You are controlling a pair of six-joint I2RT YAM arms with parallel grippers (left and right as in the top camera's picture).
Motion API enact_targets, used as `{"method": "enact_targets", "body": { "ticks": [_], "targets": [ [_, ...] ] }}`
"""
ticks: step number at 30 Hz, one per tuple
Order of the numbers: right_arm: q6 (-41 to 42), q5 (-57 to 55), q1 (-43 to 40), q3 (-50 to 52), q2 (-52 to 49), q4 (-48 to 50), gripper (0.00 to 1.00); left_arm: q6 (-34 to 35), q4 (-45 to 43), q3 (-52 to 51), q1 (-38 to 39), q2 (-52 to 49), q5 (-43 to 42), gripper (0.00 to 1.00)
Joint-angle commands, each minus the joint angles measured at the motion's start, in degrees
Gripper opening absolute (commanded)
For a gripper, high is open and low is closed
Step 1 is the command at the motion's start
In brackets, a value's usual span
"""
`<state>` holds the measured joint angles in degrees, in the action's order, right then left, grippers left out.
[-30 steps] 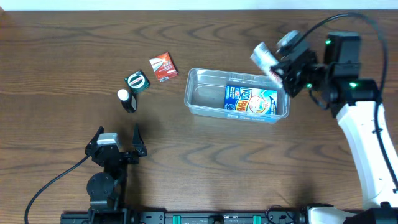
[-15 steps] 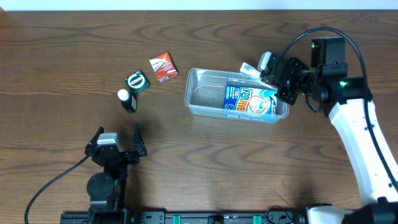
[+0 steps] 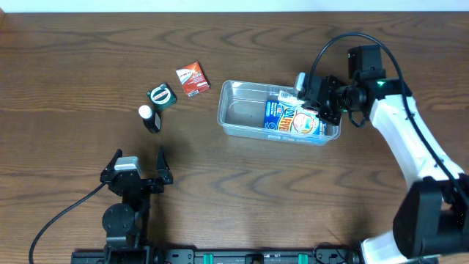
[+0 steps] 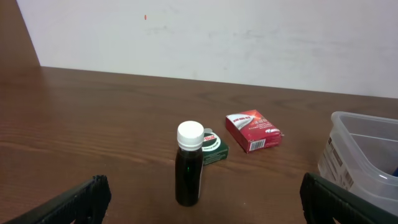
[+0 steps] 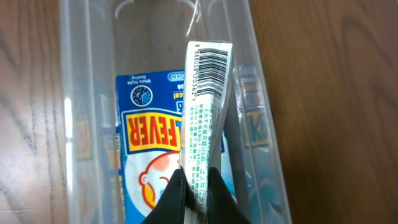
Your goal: Pack container
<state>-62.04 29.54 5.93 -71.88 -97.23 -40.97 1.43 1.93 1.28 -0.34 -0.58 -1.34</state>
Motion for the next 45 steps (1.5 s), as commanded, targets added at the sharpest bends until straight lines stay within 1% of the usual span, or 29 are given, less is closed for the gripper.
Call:
{"method": "enact_targets", "body": {
  "ticks": [1,13,23,25,27,29,32,35,37,38,43,45],
  "targets": [
    [-0.8,0.7,0.5,0.4,-2.8,1.0,0.01,-0.6,2.1,-1.0,-0.3,0.3,0.5,0.98],
    [-0.8,0.3,0.2,0.4,-9.6,6.4,0.01,-0.6,2.1,-1.0,-0.3,0.3,0.5,0.98],
    [-0.6,-1.2,-2.4,0.4,-10.6,8.0,0.01,-0.6,2.1,-1.0,-0.3,0.3,0.5,0.98],
    [-0.6,-1.2,-3.2,0.4,-10.6,8.0,0.03,-0.6,2.1,-1.0,-0.3,0.3,0.5,0.98],
    [-0.6,-1.2,-3.9,0.4,-10.6,8.0,0.1,-0.6,2.1,-1.0,-0.3,0.3,0.5,0.98],
    [-0.4,-1.2,-4.4,0.4,-10.6,8.0,0.13,-0.6,2.1,-1.0,-0.3,0.3,0.5,0.98],
    [0.7,-1.2,-4.8,0.4,-10.6,8.0,0.27,-0.6,2.1,-1.0,-0.3,0.3,0.5,0.98],
    [0.7,-1.2,-4.8,0.4,-10.6,8.0,0.36,-0.6,2.1,-1.0,-0.3,0.3,0.5,0.98],
    [0.7,-1.2,-4.8,0.4,-10.6,8.0,0.48,-0.6,2.1,-1.0,-0.3,0.3,0.5,0.98],
    [0.7,-1.2,-4.8,0.4,-10.6,8.0,0.52,-0.6,2.1,-1.0,-0.3,0.3,0.5,0.98],
    [0.7,-0.7,-4.8,0.4,-10.3,8.0,0.61,-0.6,2.1,-1.0,-0.3,0.3,0.5,0.98],
    [1.6,-0.4,-4.8,0.3,-9.7,8.2,0.66,-0.6,2.1,-1.0,-0.3,0.3,0.5,0.98]
  ]
}}
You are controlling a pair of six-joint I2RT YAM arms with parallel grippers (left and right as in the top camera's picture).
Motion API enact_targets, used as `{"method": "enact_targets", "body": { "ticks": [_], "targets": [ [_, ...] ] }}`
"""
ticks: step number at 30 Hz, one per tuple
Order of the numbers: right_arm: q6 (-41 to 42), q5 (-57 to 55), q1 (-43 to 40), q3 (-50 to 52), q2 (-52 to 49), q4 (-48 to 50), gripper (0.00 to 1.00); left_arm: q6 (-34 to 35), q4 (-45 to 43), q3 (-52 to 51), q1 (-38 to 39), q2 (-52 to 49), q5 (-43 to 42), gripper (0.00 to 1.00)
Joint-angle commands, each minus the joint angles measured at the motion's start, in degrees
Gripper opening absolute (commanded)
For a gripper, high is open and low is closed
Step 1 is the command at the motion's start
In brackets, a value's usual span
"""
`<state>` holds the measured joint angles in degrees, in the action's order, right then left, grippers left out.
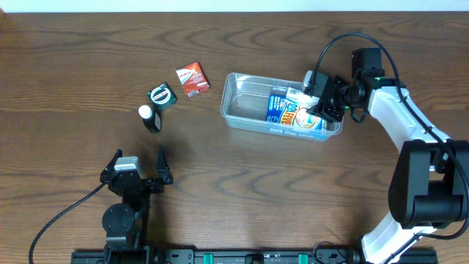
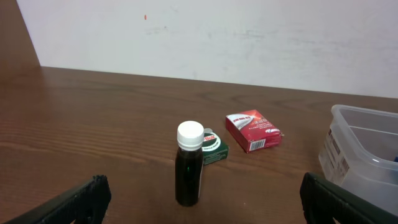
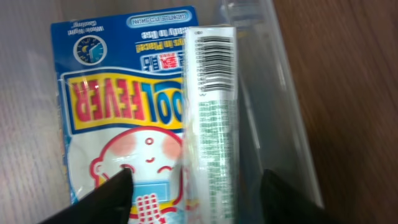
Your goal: Pack container
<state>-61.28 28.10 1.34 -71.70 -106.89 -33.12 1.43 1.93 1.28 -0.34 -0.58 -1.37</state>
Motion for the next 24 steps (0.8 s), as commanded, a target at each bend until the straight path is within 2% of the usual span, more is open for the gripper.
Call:
{"method": "enact_targets", "body": {
  "ticks": [1,5,9,15,21,24],
  "targets": [
    [1.7,1.1,-0.2,0.1,0.4,0.6,0.68,-0.6,2.1,-1.0,-0.3,0.3,0.5,0.98],
    [2.5,1.2,-0.2,0.1,2.6,1.0,0.79,-0.6,2.1,-1.0,-0.3,0.3,0.5,0.98],
    [2.5,1.3,-0.2,0.1,5.9,1.0,0.99,-0.6,2.1,-1.0,-0.3,0.3,0.5,0.98],
    [4.8,3.3,-0.2,0.1,11.0,1.2,0.99,-0.6,2.1,-1.0,-0.3,0.3,0.5,0.98],
    [14.1,3.7,-0.2,0.2,12.7,0.9,0.99,-0.6,2.1,-1.0,-0.3,0.3,0.5,0.98],
    [16.0,3.7,0.1,0.2,12.5,-0.7,0.99,-0.6,2.1,-1.0,-0.3,0.3,0.5,0.98]
  ]
}}
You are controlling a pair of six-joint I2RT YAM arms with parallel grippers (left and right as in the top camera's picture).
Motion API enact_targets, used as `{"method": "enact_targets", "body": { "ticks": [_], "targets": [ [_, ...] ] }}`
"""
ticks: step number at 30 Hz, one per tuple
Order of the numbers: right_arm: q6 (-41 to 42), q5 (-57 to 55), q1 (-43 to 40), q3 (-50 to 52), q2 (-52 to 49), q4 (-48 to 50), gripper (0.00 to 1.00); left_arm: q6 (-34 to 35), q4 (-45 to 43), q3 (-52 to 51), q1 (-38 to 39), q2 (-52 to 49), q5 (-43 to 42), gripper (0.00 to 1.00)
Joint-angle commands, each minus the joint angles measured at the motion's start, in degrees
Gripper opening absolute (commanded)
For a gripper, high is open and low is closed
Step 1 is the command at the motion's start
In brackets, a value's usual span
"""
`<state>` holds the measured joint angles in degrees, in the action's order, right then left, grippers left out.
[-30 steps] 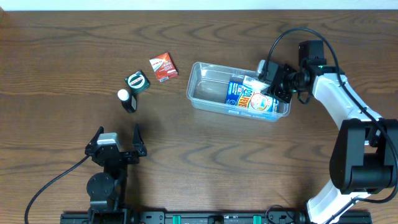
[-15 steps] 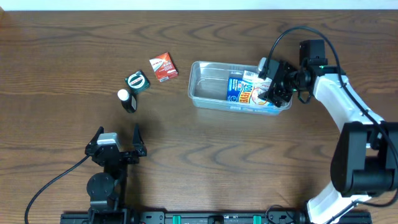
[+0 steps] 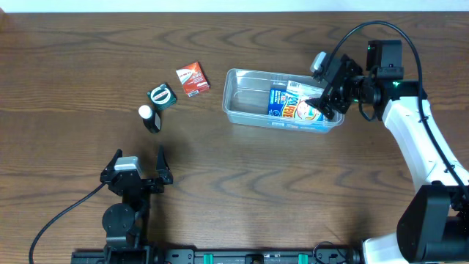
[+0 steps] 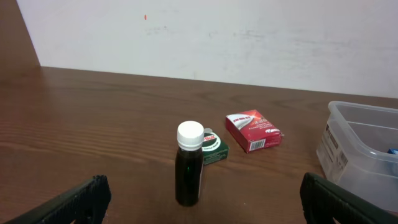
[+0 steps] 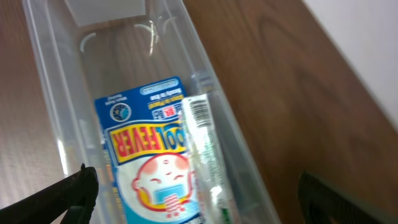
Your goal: Pack container
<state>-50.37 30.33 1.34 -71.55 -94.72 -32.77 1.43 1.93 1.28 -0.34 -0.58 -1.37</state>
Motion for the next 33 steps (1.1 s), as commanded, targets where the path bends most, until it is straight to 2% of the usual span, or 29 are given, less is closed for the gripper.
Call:
{"method": "enact_targets", "body": {
  "ticks": [1,12,16,23,33],
  "targets": [
    [5.1,1.4,0.3,0.0,0.3,-1.8,0.99,-0.6,2.1,-1.0,-0.3,0.3,0.5,0.98],
    [6.4,1.0,3.3,0.0,0.2,-5.8,0.99,-0.6,2.1,-1.0,-0.3,0.3,0.5,0.98],
    [15.7,-0.2,4.4,0.1,0.2,-6.3,0.99,-0.6,2.1,-1.0,-0.3,0.3,0.5,0.98],
    [38.1,-5.7,5.3,0.1,0.2,-10.6,0.99,-0.6,2.1,-1.0,-0.3,0.3,0.5,0.98],
    [48.8,-5.7,7.1,0.1,0.2,-15.6,0.99,-0.6,2.1,-1.0,-0.3,0.3,0.5,0.98]
  ]
}}
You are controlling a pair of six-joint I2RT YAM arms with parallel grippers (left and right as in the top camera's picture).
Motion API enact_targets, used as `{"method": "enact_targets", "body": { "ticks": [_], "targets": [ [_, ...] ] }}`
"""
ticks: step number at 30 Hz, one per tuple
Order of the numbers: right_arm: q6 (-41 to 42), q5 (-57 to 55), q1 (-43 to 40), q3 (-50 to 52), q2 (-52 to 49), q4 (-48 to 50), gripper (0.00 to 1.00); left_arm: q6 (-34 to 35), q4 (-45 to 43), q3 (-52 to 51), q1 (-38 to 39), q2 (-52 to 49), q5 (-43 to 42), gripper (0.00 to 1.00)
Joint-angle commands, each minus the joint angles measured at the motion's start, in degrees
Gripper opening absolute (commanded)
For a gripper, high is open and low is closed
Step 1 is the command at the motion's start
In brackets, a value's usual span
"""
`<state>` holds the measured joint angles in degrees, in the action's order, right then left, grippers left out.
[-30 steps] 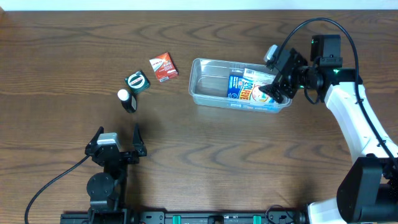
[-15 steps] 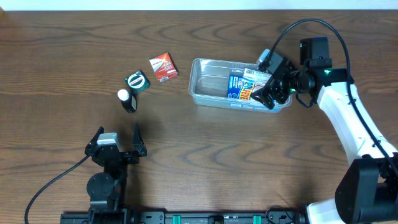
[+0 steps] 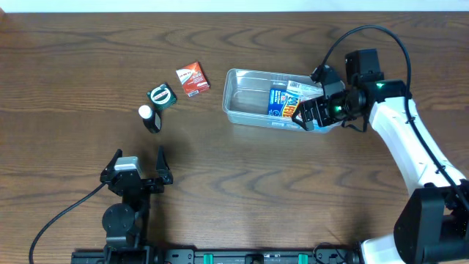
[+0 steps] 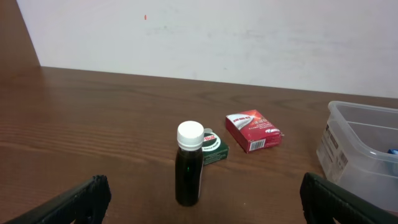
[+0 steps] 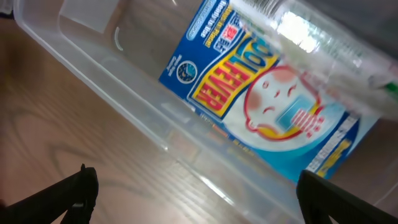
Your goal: Pack container
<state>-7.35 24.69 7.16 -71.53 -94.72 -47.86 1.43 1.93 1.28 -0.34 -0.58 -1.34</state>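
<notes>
A clear plastic container [image 3: 245, 103] stands right of the middle; a blue Cool Fever pack [image 5: 264, 102] and a white barcoded packet [image 5: 317, 46] lie in its right end. My right gripper [image 3: 306, 117] hovers open over the container's near right wall with nothing between its fingers. On the left stand a dark bottle with a white cap [image 4: 189, 163], a green round tin [image 4: 213, 147] and a red box [image 4: 253, 130]. My left gripper [image 3: 137, 172] rests open near the table's front, its fingertips [image 4: 78, 200] at the lower corners of the wrist view.
The wooden table [image 3: 242, 191] carries only these things. A white wall [image 4: 217, 37] rises behind the table's far edge. The right arm's cable [image 3: 344, 40] arcs above the container's right end.
My right gripper has moved from above the container's far right end toward its near wall, with its camera now angled across the packs. The left arm and the loose items have not moved.
My right gripper was shut on the white barcoded packet, held upright in the container beside the blue pack. Then it was open with the packet lying next to the pack. It then stood higher, and now hovers by the near wall. The container shifted slightly.
</notes>
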Motion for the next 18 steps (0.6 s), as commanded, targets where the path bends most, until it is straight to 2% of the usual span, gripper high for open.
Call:
{"method": "enact_targets", "body": {
  "ticks": [1,18],
  "targets": [
    [6.1,-0.1,1.6,0.1,0.2,-0.9,0.99,-0.6,2.1,-1.0,-0.3,0.3,0.5,0.98],
    [6.3,-5.9,3.4,0.1,0.2,0.0,0.99,-0.6,2.1,-1.0,-0.3,0.3,0.5,0.98]
  ]
}}
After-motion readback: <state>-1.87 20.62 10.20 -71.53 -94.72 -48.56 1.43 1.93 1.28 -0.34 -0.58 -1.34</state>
